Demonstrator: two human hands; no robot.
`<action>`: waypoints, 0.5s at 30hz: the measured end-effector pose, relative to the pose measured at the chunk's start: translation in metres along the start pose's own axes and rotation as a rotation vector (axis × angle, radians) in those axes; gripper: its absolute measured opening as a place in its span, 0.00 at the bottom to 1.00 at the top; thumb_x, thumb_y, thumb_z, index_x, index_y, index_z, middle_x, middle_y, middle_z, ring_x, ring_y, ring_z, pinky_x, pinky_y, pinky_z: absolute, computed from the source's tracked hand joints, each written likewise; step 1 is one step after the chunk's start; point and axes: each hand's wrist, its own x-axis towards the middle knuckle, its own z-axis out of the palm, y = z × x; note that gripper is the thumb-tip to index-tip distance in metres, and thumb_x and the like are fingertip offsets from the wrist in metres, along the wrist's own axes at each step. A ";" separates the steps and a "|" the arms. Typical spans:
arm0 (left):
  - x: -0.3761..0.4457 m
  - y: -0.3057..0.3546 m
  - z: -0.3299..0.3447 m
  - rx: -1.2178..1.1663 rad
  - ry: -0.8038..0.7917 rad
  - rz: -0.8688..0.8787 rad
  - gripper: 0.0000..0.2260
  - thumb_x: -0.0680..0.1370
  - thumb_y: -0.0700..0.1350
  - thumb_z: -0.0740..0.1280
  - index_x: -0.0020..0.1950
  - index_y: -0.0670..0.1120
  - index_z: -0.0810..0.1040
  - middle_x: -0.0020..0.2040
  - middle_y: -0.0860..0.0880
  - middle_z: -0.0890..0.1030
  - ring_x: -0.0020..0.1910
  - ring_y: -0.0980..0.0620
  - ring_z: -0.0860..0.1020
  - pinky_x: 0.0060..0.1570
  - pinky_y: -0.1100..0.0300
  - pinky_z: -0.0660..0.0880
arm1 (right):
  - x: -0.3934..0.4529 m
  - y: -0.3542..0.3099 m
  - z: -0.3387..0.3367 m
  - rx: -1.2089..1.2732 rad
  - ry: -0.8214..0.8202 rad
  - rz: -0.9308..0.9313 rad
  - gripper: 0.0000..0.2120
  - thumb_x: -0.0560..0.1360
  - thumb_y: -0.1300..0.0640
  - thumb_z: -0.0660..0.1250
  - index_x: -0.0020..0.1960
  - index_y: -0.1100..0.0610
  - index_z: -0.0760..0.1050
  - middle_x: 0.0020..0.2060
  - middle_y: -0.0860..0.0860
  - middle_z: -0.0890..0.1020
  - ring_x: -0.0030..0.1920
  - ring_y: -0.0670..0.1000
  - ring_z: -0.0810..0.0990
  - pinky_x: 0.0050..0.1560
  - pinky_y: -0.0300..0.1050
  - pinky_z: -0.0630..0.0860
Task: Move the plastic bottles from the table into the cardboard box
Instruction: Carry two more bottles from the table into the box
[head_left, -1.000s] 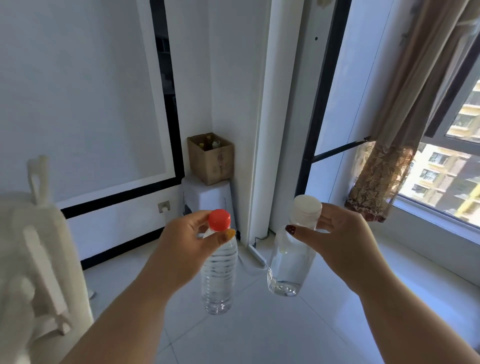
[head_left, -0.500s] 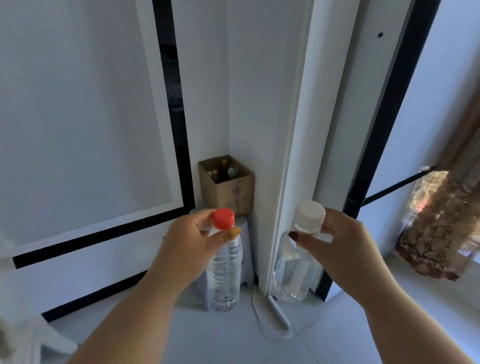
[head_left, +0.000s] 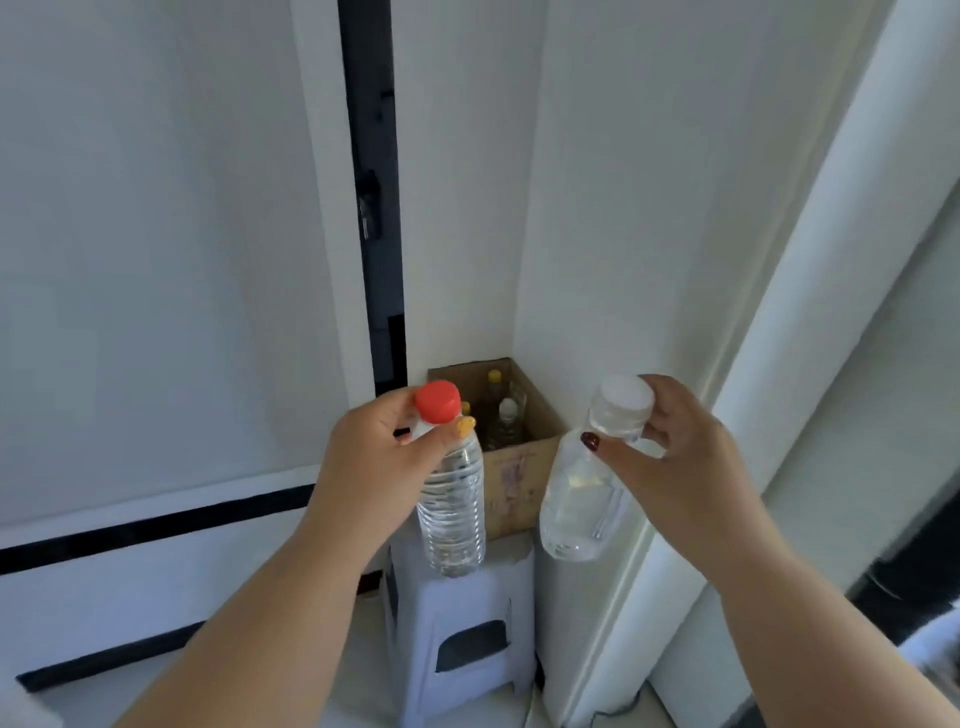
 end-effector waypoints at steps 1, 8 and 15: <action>0.021 -0.007 0.004 -0.001 0.005 0.008 0.13 0.72 0.51 0.74 0.56 0.54 0.83 0.50 0.61 0.84 0.53 0.64 0.79 0.50 0.69 0.69 | 0.020 0.005 0.007 0.005 0.007 -0.007 0.18 0.70 0.55 0.76 0.54 0.42 0.74 0.48 0.38 0.82 0.50 0.34 0.79 0.44 0.30 0.71; 0.175 -0.056 0.037 -0.053 -0.041 0.037 0.10 0.72 0.50 0.75 0.53 0.55 0.85 0.45 0.60 0.87 0.48 0.63 0.82 0.52 0.65 0.76 | 0.170 0.044 0.068 0.069 0.059 0.026 0.18 0.70 0.58 0.77 0.54 0.44 0.75 0.46 0.39 0.84 0.49 0.34 0.80 0.43 0.27 0.74; 0.265 -0.113 0.087 0.028 -0.133 0.007 0.09 0.72 0.52 0.75 0.48 0.63 0.80 0.45 0.64 0.84 0.48 0.67 0.80 0.45 0.74 0.71 | 0.268 0.103 0.122 0.027 -0.060 0.116 0.18 0.72 0.57 0.74 0.57 0.45 0.73 0.52 0.42 0.82 0.57 0.45 0.79 0.58 0.45 0.76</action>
